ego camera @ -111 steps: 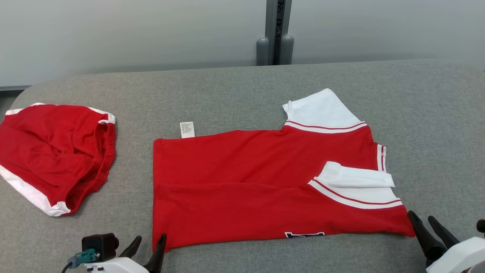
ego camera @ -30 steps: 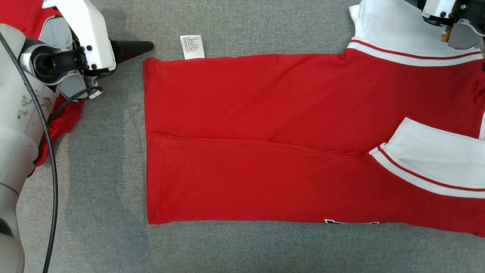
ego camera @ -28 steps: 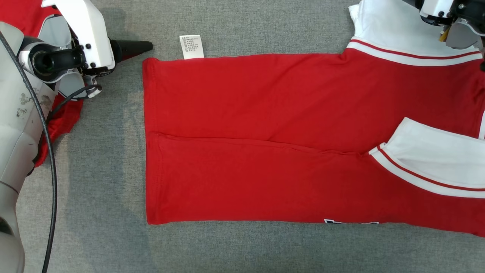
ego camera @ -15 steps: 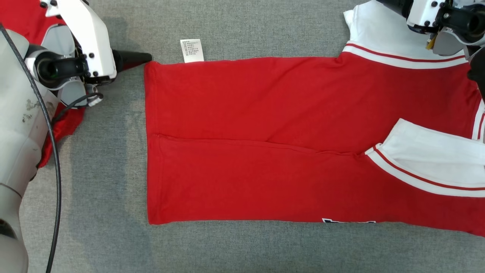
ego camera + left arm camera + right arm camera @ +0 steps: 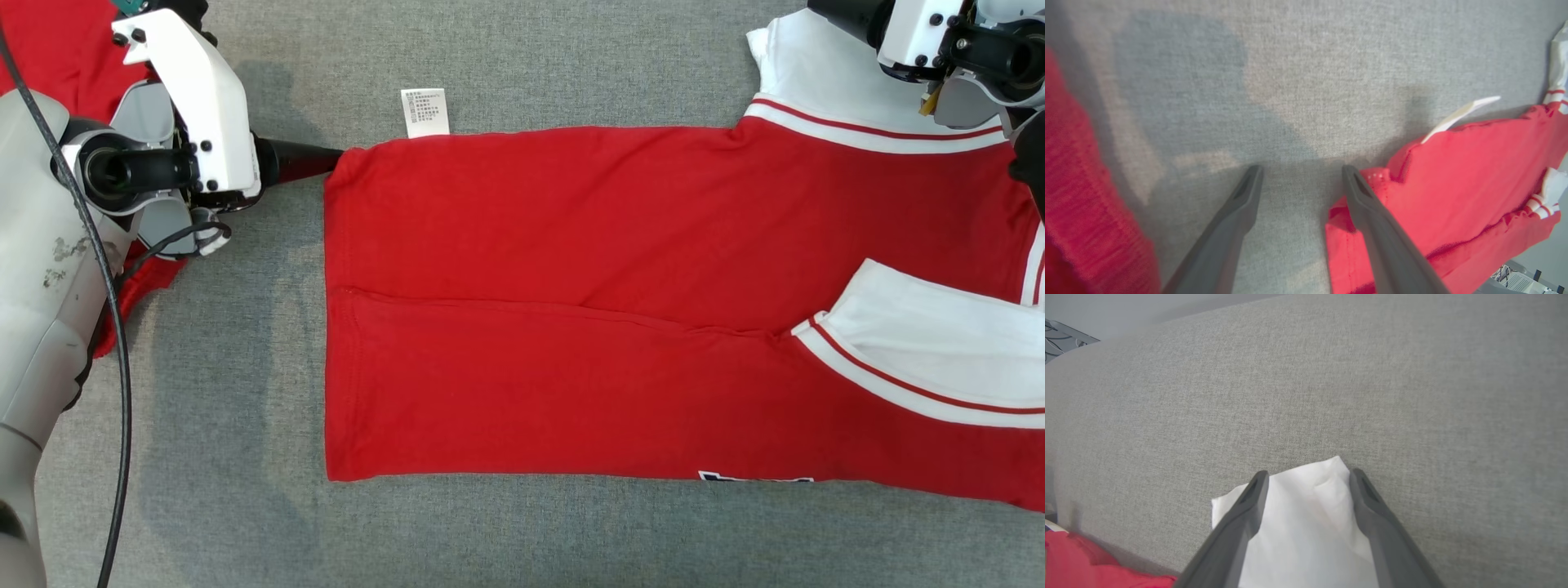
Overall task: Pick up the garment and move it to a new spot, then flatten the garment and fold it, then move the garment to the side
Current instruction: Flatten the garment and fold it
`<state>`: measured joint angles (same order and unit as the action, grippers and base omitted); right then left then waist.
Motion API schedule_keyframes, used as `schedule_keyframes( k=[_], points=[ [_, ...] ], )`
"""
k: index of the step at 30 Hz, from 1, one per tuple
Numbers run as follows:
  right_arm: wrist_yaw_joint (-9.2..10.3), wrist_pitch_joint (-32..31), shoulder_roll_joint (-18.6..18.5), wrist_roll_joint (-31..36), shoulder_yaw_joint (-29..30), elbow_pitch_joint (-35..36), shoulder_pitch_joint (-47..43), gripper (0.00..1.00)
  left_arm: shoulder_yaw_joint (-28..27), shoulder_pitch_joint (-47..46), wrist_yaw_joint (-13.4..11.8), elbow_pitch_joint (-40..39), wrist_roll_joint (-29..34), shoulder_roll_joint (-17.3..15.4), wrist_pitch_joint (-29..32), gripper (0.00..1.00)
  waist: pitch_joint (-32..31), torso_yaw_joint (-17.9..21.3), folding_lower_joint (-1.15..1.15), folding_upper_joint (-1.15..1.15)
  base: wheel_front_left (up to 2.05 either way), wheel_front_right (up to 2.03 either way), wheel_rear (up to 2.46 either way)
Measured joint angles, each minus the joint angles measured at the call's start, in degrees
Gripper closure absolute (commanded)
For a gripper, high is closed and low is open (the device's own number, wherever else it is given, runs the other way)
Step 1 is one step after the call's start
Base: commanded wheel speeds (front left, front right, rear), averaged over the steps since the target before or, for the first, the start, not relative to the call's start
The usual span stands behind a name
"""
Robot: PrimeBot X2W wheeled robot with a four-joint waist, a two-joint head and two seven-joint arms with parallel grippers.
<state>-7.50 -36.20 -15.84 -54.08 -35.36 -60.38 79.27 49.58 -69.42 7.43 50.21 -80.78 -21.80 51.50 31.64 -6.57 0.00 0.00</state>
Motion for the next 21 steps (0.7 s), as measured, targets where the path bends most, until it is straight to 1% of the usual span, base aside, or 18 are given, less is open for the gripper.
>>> schedule_keyframes(
  k=[2,3,4,5,6,7,8,17,21],
  points=[
    [0.0,0.0,-0.1,-0.3,-0.2,0.0,0.0,0.0,0.1,0.4,0.0,-1.0,-0.1,-0.4,0.3,0.0,0.0,0.0,0.0,0.0,0.0,0.0,0.0],
    [0.0,0.1,-0.1,-0.4,-0.4,0.1,0.0,0.0,0.1,0.6,0.0,-1.4,-0.1,-0.6,0.4,0.14,0.0,0.0,0.0,0.0,0.0,0.0,0.0],
    [0.0,0.3,-0.2,-0.4,-0.5,0.3,0.0,0.0,0.1,0.8,0.0,-1.7,-0.1,-0.8,0.4,0.43,0.0,0.0,0.0,0.0,0.0,0.0,0.0],
    [0.0,0.4,-0.3,-0.5,-0.6,0.4,0.0,0.0,0.1,0.9,0.0,-1.8,-0.1,-1.0,0.5,0.64,0.0,0.0,0.0,0.0,0.0,0.0,0.0],
    [0.0,0.5,-0.5,-0.7,-1.0,0.6,0.0,0.13,0.3,1.1,0.0,-2.1,-0.1,-1.3,0.7,1.0,0.0,-0.1,0.0,0.0,0.0,0.0,0.0],
    [0.0,0.5,-0.5,-0.8,-1.3,0.8,0.0,0.63,0.2,1.4,0.0,-2.3,-0.1,-1.4,0.7,1.0,0.0,-0.1,0.0,0.0,0.0,0.0,0.0],
    [0.0,0.5,-0.6,-0.9,-1.6,1.2,0.0,1.0,0.2,1.9,0.0,-2.7,-0.1,-1.4,0.6,1.0,0.0,-0.1,0.0,0.0,0.0,0.0,0.0],
    [0.0,1.1,-1.9,-3.0,-3.3,3.5,-0.7,1.0,-0.5,3.8,0.0,-5.9,-0.6,-2.0,-2.2,1.0,-0.6,-0.2,0.0,0.0,0.0,0.0,0.0],
    [0.0,1.6,-2.1,-4.3,-3.9,4.1,-1.1,1.0,-1.2,4.6,0.0,-6.4,-1.7,-2.3,-2.2,1.0,-1.4,0.1,0.0,0.0,0.0,0.0,0.0]
  ],
)
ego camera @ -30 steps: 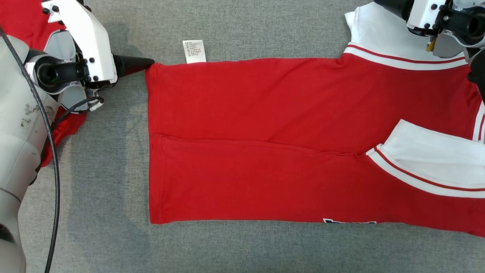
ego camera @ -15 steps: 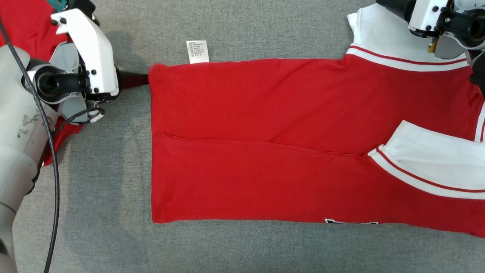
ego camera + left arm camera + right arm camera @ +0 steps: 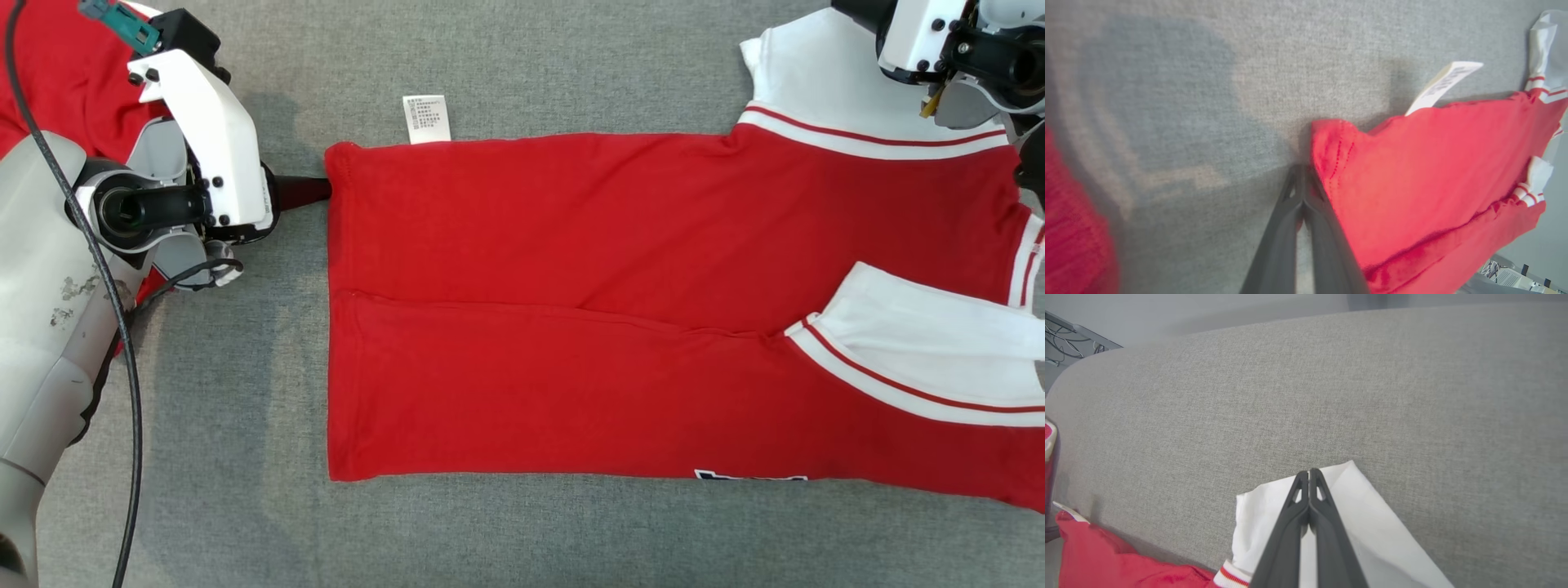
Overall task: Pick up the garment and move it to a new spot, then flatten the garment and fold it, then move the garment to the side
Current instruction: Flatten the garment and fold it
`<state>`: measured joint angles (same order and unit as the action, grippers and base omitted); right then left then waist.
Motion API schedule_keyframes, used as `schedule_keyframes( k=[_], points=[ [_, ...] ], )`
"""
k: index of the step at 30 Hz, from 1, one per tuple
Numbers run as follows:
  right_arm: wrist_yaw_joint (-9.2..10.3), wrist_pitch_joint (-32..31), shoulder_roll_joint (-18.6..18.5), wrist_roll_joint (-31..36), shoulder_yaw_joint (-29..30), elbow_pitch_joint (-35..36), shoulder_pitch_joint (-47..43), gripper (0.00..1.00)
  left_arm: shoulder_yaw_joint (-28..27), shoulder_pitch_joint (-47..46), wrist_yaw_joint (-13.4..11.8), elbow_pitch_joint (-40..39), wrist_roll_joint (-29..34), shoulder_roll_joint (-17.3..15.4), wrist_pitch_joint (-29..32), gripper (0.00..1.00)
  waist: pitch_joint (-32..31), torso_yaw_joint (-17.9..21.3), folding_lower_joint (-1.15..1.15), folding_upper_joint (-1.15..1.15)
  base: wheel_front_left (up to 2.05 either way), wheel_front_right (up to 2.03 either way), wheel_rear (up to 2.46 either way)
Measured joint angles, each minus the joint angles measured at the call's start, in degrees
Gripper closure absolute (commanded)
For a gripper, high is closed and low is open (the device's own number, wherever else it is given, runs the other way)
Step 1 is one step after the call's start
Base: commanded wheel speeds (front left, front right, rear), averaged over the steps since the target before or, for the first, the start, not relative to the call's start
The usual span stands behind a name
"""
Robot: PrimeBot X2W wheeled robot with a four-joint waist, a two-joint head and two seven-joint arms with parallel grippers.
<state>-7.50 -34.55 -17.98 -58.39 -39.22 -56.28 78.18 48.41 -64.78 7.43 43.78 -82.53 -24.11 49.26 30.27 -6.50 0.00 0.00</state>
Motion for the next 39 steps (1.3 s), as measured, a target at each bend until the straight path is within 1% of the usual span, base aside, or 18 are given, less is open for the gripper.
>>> schedule_keyframes(
  k=[10,17,21,25,26,29,36,39],
  points=[
    [0.01,2.9,-0.8,-3.8,-1.6,3.6,-1.7,1.0,-1.4,0.0,0.0,1.3,-1.7,-0.1,0.6,1.0,-2.1,1.0,0.0,0.0,0.0,0.0,0.0],
    [0.01,5.4,-2.4,-6.8,-3.7,7.4,-4.8,1.0,-1.4,1.2,0.0,0.7,-1.6,-0.4,-1.0,1.0,-4.4,1.4,0.0,0.0,0.0,0.0,0.0],
    [0.0,5.9,-3.5,-8.9,-4.9,9.7,-6.1,1.0,-1.3,2.6,0.0,-1.2,-1.2,-1.2,-2.2,1.0,-5.7,1.8,0.0,0.0,0.0,0.0,0.0],
    [0.01,6.9,-5.1,-10.5,-6.1,12.4,-6.9,1.0,-1.6,4.8,0.0,-5.6,-1.1,-2.4,-5.3,1.0,-6.3,2.3,0.0,0.0,0.0,0.0,0.0],
    [0.01,6.9,-5.1,-10.5,-6.1,12.4,-6.9,1.0,-1.6,4.8,0.0,-5.6,-1.1,-2.4,-5.3,1.0,-6.3,2.3,0.0,0.0,0.0,0.0,0.0],
    [0.0,7.9,-6.6,-11.6,-7.2,14.6,-7.6,1.0,-1.7,7.0,0.0,-9.3,0.2,-4.3,-9.1,1.0,-6.8,2.5,0.0,0.0,0.0,0.0,0.0],
    [0.01,10.6,-9.8,-14.6,-9.1,18.1,-10.5,1.0,-2.2,13.7,0.0,-16.9,0.9,-8.1,-16.9,1.0,-8.2,3.0,0.0,0.0,0.0,0.0,0.0],
    [0.01,12.0,-11.0,-15.9,-9.6,19.1,-11.9,1.0,-2.2,16.4,0.0,-19.4,1.1,-8.9,-19.7,1.0,-8.9,3.0,0.0,0.0,0.0,0.0,0.0]
  ],
)
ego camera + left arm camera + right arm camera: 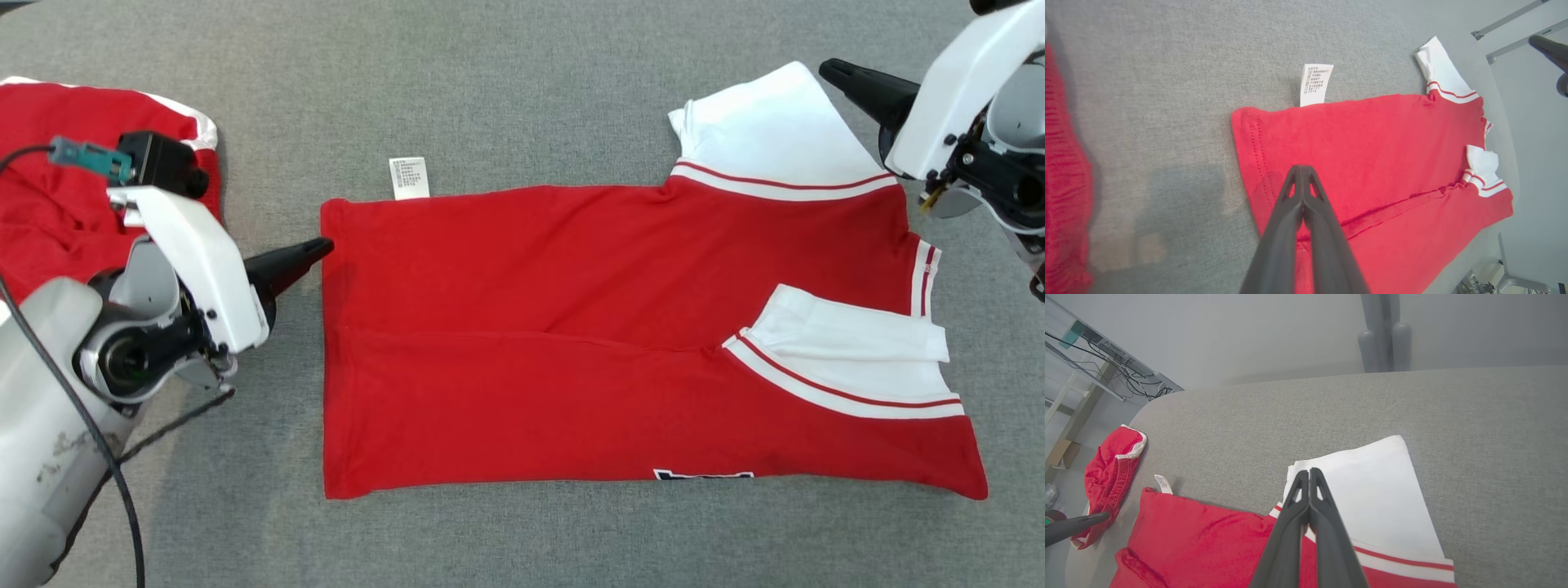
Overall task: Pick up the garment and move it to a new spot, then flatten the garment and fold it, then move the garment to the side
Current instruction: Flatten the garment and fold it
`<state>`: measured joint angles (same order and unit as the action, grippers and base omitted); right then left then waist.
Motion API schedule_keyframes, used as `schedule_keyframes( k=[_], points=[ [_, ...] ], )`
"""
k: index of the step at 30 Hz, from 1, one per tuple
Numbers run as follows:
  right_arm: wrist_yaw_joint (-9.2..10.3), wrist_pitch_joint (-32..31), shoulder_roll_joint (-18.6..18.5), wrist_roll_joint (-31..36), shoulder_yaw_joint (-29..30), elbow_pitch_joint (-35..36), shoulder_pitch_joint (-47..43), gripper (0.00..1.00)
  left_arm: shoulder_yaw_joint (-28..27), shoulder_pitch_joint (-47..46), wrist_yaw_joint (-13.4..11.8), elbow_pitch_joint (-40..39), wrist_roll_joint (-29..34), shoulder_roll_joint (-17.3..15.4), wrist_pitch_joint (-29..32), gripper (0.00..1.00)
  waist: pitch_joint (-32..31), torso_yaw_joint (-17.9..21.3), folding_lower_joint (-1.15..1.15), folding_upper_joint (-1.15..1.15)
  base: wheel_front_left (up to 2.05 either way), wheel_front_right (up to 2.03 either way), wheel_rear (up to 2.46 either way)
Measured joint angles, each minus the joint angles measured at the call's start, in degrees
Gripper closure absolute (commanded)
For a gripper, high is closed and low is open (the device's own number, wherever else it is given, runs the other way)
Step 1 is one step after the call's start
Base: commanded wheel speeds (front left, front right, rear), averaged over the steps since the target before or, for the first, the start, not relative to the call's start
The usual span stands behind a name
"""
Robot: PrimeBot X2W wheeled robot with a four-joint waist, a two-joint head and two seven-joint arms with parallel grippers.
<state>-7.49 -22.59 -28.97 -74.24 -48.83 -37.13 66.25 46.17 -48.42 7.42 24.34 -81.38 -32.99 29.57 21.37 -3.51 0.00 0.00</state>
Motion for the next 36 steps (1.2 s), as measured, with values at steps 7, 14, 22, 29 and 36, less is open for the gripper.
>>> schedule_keyframes(
  k=[7,14,22,29,36],
  points=[
    [0.0,4.6,-3.2,-1.4,-1.6,3.7,-4.4,0.98,0.2,5.4,0.0,-3.2,3.2,-1.2,-8.4,1.0,-2.7,-0.4,0.0,0.0,0.0,0.0,0.0],
    [-0.01,10.2,-5.2,-1.4,-3.2,6.9,-8.6,0.0,-0.6,9.6,-1.5,-5.1,6.8,-1.0,-17.6,0.0,-6.5,0.0,0.0,0.0,0.0,0.0,0.0],
    [-0.01,18.7,-8.0,0.2,-4.0,12.5,-14.6,0.0,-1.9,15.2,-5.5,-10.6,9.7,-1.9,-26.2,0.0,-11.2,1.1,0.0,0.0,0.0,0.0,0.0],
    [-0.01,27.3,-10.5,3.9,-1.8,14.4,-21.8,0.0,-3.3,21.3,-10.6,-15.7,11.7,-2.4,-33.8,0.0,-14.8,2.4,0.0,0.0,0.0,0.0,0.0],
    [0.0,34.7,-11.0,8.1,3.9,14.5,-31.7,0.0,-4.6,27.2,-15.0,-19.2,13.6,-2.7,-40.6,0.0,-16.6,3.8,0.0,0.0,0.0,0.0,0.0]
  ],
)
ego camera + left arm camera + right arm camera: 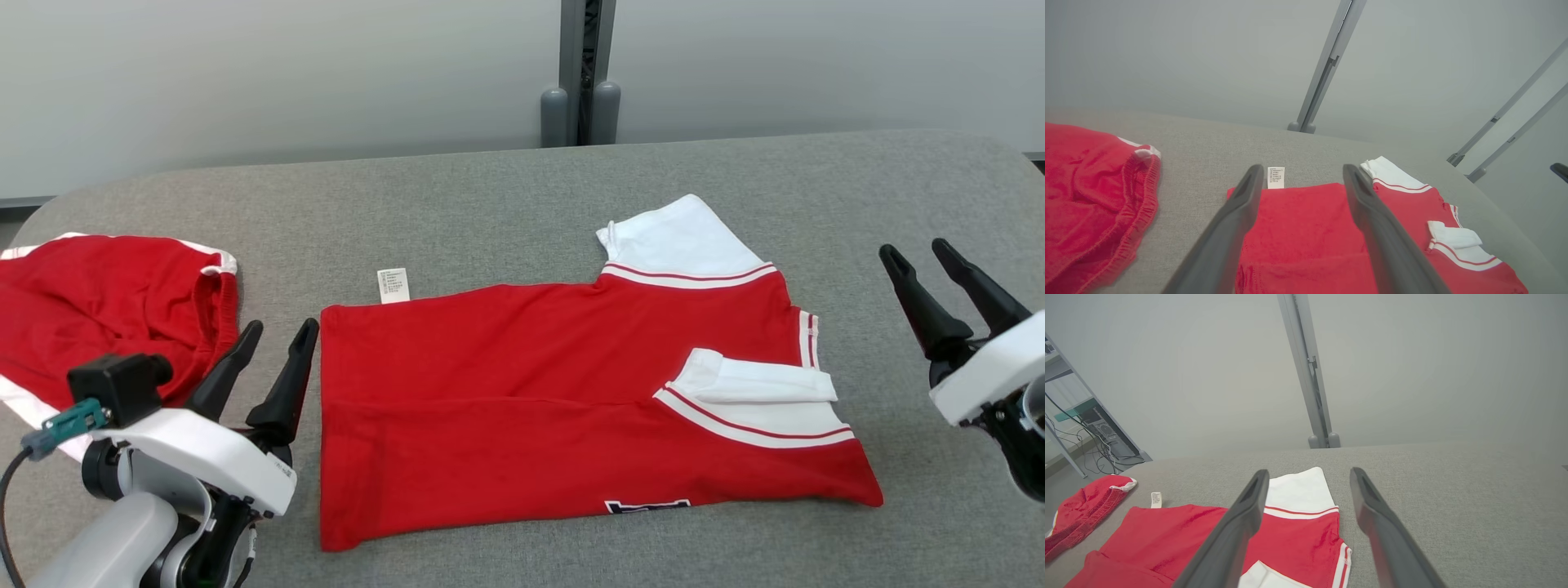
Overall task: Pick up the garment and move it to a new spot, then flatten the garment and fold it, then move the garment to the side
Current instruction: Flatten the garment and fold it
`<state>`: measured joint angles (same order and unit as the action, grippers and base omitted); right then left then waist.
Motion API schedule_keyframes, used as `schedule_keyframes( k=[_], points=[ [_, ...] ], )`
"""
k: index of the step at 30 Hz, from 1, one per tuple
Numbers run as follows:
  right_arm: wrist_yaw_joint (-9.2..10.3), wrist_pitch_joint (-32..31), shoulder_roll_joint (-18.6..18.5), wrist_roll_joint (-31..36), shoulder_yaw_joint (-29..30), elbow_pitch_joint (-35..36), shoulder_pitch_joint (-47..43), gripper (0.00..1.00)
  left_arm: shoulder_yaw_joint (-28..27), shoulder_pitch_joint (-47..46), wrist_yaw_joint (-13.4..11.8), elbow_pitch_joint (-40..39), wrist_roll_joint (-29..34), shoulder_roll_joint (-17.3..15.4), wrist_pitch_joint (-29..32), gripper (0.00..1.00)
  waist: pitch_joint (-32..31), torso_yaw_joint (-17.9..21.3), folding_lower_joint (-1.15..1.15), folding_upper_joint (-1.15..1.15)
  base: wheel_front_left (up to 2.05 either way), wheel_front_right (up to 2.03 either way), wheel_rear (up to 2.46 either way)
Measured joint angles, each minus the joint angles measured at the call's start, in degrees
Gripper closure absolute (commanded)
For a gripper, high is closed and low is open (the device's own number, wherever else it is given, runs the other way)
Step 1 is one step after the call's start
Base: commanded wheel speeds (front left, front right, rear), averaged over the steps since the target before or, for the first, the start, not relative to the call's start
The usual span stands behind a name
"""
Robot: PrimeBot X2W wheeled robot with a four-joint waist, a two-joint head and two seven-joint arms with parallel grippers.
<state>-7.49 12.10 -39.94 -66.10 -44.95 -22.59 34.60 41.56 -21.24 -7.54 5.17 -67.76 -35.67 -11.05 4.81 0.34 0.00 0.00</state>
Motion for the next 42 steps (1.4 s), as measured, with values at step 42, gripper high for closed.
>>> schedule_keyframes(
  k=[42],
  points=[
    [0.0,3.0,29.6,43.0,41.1,22.0,-37.4,0.0,-37.2,23.9,10.6,-0.8,43.2,28.2,-3.9,0.0,-0.1,0.5,0.0,0.0,0.0,0.0,0.0]
  ],
)
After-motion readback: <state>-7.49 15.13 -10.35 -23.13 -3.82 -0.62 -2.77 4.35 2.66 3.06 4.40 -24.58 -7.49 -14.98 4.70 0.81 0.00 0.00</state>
